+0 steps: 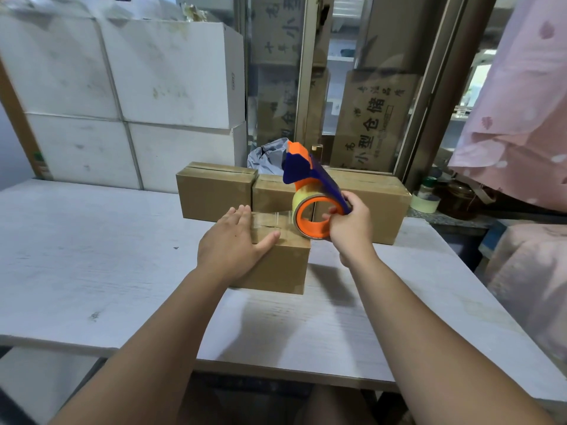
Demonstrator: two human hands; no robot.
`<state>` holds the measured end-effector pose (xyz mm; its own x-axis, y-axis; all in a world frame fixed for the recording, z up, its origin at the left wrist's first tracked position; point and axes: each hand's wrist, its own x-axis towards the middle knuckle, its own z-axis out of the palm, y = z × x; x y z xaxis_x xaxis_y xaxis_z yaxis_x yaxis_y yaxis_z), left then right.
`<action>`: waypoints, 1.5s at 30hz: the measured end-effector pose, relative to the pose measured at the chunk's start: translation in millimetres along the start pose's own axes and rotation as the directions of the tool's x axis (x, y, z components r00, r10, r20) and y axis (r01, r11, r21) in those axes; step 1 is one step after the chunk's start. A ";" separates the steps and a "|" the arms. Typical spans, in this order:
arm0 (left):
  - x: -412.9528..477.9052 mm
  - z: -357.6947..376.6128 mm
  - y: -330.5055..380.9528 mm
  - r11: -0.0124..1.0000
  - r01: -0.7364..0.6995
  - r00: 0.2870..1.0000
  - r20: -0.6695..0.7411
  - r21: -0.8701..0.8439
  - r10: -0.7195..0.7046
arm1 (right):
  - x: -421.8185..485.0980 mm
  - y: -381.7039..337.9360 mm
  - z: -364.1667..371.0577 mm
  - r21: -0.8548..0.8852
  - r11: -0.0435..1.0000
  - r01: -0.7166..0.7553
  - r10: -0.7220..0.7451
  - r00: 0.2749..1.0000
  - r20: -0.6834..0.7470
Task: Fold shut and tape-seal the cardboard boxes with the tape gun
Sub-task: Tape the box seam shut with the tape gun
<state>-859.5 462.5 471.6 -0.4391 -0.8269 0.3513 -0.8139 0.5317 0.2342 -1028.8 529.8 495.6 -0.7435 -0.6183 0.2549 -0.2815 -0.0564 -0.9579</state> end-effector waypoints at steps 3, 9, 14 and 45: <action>1.6 3.7 -2.6 1.000 -0.010 1.000 0.014 0.000 0.010 | 0.4 -1.0 0.1 -0.022 0.999 0.024 -0.025 0.999 -0.032; 3.5 4.8 -3.6 0.996 -0.034 0.999 0.033 0.084 0.032 | -0.4 -2.5 -3.7 -0.080 0.995 0.062 -0.066 0.997 -0.050; 3.1 4.9 -3.1 0.993 -0.035 0.999 0.042 0.112 0.031 | 0.8 6.2 -18.0 -0.145 0.988 0.058 -0.067 0.996 -0.056; 14.8 -18.2 19.8 0.979 -0.145 0.970 0.217 0.141 0.112 | -26.0 81.1 -9.3 0.108 0.962 -0.251 0.256 0.966 -0.035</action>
<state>-875.2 464.1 497.9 -0.5994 -0.7821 0.1704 -0.7873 0.6145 0.0507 -1037.9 548.6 412.5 -0.8116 -0.5841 0.0058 -0.0187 0.0160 -0.9997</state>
